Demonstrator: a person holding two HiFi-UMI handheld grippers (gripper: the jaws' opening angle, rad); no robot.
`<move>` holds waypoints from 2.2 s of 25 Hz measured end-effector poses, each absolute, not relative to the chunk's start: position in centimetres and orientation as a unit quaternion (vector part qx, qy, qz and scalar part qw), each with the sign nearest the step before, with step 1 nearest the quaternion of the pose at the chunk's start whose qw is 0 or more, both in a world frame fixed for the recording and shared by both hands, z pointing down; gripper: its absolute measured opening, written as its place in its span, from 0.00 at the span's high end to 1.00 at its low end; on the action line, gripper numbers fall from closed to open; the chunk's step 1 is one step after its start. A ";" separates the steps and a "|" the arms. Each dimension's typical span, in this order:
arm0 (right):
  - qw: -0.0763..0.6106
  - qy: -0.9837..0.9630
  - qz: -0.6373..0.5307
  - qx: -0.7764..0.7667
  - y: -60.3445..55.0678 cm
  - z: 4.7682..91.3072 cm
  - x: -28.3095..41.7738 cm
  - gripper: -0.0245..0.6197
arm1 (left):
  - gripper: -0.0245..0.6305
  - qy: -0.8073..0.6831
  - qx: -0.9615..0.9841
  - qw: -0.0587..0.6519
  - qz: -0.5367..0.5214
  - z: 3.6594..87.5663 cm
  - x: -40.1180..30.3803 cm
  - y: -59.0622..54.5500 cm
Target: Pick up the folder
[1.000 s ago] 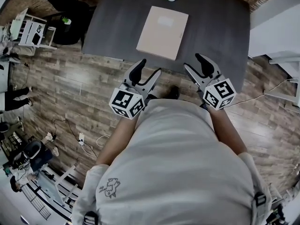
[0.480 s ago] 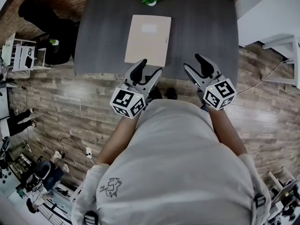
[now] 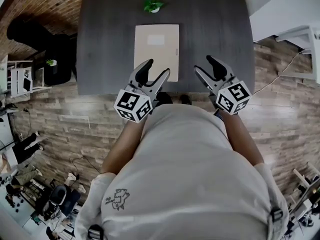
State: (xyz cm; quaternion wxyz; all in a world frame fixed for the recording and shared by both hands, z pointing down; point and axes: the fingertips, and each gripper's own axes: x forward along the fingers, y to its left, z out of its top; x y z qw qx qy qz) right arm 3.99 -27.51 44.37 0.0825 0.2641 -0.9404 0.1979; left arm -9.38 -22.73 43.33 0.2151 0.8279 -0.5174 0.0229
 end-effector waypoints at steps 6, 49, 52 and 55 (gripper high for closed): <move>0.092 -0.930 0.206 0.289 -29.8 46.0 1.0 0.56 | 0.54 -0.498 0.837 0.223 0.044 45.0 -13.4 -25.4; 0.333 -0.787 0.416 0.309 -30.1 71.1 -5.8 0.51 | 0.51 -0.399 0.775 0.450 0.193 69.2 -25.2 -28.4; 0.334 -0.783 0.422 0.310 -30.2 71.7 -5.9 0.51 | 0.51 -0.403 0.763 0.470 0.188 70.3 -25.6 -28.2; 0.332 -0.780 0.429 0.311 -30.2 71.9 -5.9 0.51 | 0.51 -0.400 0.754 0.484 0.191 71.3 -25.7 -27.8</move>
